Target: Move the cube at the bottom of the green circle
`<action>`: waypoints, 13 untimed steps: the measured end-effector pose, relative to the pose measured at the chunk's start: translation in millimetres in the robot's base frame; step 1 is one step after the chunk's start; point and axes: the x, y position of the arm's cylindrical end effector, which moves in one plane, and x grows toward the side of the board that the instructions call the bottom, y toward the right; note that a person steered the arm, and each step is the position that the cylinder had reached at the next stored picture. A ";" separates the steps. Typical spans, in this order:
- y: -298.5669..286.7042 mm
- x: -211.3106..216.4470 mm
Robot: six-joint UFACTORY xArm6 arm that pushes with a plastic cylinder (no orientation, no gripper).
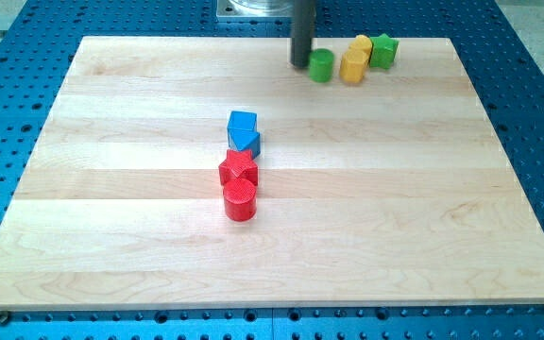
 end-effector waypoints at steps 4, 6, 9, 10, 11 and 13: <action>-183.1 33.4; -195.7 67.9; -149.7 164.8; -81.9 155.2; -25.3 142.5; -25.2 111.3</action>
